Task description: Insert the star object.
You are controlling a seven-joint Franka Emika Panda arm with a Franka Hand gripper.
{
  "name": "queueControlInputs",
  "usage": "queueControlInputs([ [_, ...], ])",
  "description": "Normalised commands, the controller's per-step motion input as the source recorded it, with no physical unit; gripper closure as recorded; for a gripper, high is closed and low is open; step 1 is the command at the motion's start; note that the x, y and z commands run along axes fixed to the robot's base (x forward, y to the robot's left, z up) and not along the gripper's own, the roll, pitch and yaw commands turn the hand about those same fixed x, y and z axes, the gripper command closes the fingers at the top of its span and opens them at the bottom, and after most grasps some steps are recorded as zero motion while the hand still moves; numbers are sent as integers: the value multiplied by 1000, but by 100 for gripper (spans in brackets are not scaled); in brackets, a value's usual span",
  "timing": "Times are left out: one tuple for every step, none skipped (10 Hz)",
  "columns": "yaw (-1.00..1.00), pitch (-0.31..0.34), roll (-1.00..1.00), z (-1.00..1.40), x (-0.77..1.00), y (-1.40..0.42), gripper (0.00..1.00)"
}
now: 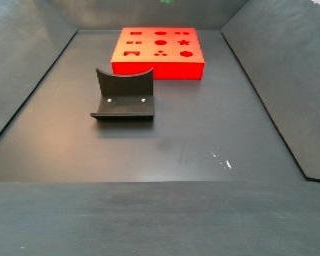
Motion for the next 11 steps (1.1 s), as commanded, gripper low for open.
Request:
queueControlInputs([
  [0,3,-79,-191,0,111,100],
  [220,0,-130,-334,-100,414,100],
  [666,-10,-150,-294,-206,431,100],
  [863,0,-56,-257,-169,266,100],
  [897,0,0,-329,-151,69,100],
  [903,-14,0,-446,-249,-60,100],
  [803,-14,-30,-374,-100,-189,100],
  [769,-23,-97,-371,-80,-134,100],
  [791,0,-134,-366,-63,-69,100],
  [674,-46,-194,-323,-131,0,100],
  [440,-24,-123,-234,-60,0,100],
])
